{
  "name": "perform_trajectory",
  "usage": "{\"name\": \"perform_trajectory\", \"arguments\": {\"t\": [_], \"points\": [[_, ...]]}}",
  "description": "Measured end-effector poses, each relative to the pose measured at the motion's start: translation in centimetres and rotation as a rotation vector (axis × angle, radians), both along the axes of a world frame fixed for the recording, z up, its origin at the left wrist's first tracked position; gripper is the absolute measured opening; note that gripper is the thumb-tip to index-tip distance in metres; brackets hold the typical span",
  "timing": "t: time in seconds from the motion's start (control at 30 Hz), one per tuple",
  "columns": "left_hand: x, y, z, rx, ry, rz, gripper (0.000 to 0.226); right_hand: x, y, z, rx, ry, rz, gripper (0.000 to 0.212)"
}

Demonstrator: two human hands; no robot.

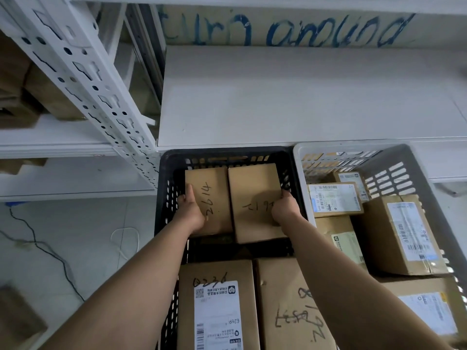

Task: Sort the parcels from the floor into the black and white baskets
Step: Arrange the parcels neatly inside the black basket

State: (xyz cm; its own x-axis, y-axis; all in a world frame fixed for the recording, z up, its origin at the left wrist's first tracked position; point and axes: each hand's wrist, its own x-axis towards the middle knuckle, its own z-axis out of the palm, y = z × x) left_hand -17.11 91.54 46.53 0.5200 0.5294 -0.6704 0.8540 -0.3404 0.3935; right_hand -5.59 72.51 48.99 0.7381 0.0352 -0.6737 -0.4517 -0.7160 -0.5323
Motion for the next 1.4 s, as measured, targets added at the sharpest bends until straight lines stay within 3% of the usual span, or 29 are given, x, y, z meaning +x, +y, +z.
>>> {"name": "perform_trajectory", "arguments": {"t": [0.23, 0.47, 0.63, 0.7, 0.77, 0.83, 0.9, 1.23, 1.33, 1.4], "points": [[-0.2, -0.8, 1.2, -0.002, 0.013, 0.071, 0.102, -0.4, 0.2, 2.5, -0.106, -0.025, 0.131, 0.053], [-2.0, -1.0, 5.4, -0.001, -0.036, -0.002, 0.078, -1.7, 0.5, 7.5, -0.108, -0.1, 0.271, 0.034], [-6.1, -2.6, 9.7, -0.153, -0.126, -0.078, 0.051, -5.5, -0.3, 9.8, -0.008, -0.037, 0.45, 0.056], [-8.4, -3.8, 11.2, -0.221, -0.105, -0.063, 0.053, -7.3, -1.2, 9.8, 0.011, -0.02, 0.554, 0.062], [-10.7, -4.7, 11.7, -0.308, -0.044, -0.02, 0.069, -9.0, -2.0, 9.8, -0.003, -0.004, 0.645, 0.064], [-12.6, -5.3, 11.1, -0.389, 0.023, 0.039, 0.08, -10.5, -2.6, 9.8, -0.061, 0.018, 0.753, 0.057], [-13.9, -5.8, 10.5, -0.478, 0.054, 0.081, 0.073, -11.6, -2.9, 9.6, -0.076, 0.005, 0.805, 0.045], [-15.1, -7.2, 10.1, -0.529, -0.057, 0.125, 0.041, -13.6, -4.0, 8.9, 0.061, -0.196, 0.596, 0.044], [-14.9, -6.5, 11.1, -0.487, -0.145, 0.152, 0.028, -13.5, -3.8, 9.5, 0.199, -0.215, 0.446, 0.041], [-14.4, -5.7, 12.0, -0.44, -0.213, 0.203, 0.022, -13.1, -3.2, 10.0, 0.346, -0.124, 0.307, 0.047]]}}
